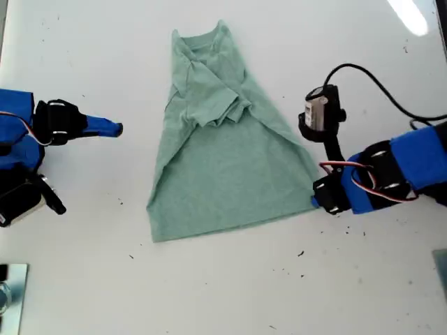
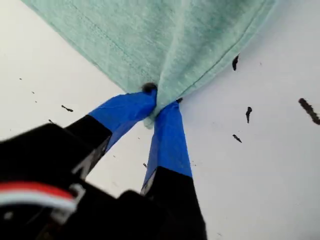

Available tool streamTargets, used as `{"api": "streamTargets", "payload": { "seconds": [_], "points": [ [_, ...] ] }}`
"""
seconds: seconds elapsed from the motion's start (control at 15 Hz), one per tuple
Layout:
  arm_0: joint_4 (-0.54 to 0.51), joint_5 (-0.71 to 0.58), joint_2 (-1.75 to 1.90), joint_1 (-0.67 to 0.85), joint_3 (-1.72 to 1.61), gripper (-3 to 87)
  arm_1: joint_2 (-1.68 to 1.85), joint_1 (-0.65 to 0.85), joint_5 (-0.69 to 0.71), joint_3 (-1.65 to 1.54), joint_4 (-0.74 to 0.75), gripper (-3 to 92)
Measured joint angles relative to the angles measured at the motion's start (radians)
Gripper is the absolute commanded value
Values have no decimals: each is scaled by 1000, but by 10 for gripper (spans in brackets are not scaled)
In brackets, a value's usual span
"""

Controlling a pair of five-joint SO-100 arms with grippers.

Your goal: Fold t shirt

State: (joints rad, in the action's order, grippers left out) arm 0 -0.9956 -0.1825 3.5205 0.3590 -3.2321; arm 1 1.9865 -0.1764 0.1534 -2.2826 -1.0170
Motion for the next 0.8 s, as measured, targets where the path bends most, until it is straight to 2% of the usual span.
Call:
{"api": "streamTargets", "payload": {
  "seconds": [0.13, 0.33, 0.47, 0.53, 0.67, 0.8],
  "points": [
    [0, 0, 0, 0, 0, -2, 8, 6, 41, 95, -204, -10],
    [0, -2, 0, 0, 0, -2, 8, 35, 95, 212, -391, -11],
    [0, -2, 0, 0, 0, -2, 8, 67, 156, 446, -620, -11],
    [0, -2, 0, 0, 0, -2, 8, 77, 202, 566, -686, -11],
    [0, -2, 0, 0, 0, -2, -3, 84, 293, 733, -721, -11],
    [0, -2, 0, 0, 0, -2, -29, 84, 313, 808, -723, -11]
  ]
}}
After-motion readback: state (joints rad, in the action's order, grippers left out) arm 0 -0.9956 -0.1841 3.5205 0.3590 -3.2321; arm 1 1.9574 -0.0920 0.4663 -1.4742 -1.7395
